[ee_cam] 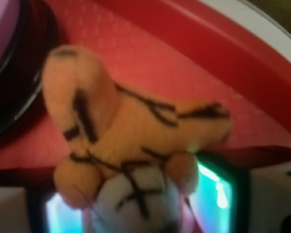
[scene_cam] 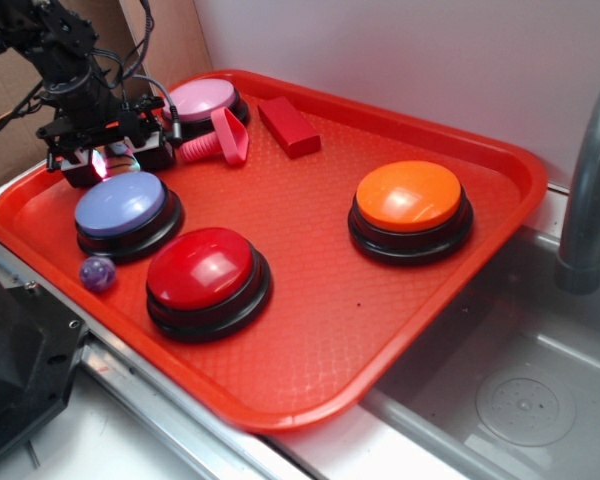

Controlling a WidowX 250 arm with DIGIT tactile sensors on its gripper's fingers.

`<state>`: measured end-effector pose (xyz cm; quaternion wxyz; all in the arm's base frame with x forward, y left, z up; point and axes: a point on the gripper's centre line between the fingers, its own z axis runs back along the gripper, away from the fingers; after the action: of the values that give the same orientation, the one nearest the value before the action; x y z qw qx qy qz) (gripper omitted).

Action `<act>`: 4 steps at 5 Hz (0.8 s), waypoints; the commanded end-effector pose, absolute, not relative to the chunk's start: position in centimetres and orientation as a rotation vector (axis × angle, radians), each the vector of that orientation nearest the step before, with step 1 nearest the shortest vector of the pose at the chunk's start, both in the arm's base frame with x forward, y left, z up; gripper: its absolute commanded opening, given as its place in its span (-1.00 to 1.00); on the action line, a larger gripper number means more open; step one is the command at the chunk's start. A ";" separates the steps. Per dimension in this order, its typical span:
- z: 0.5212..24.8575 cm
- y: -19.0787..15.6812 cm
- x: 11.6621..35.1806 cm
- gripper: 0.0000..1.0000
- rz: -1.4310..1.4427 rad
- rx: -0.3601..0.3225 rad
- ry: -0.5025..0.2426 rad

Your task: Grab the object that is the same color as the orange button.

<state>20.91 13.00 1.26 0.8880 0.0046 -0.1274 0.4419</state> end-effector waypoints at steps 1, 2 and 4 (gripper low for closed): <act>4.5 12.7 20.1 -1.00 0.783 0.016 -0.305; 8.2 10.4 20.6 -1.00 0.660 0.012 -0.237; 14.5 2.9 20.7 -1.00 0.299 -0.038 -0.208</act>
<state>21.03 2.23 12.32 0.9841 -0.0187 -0.0723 0.1610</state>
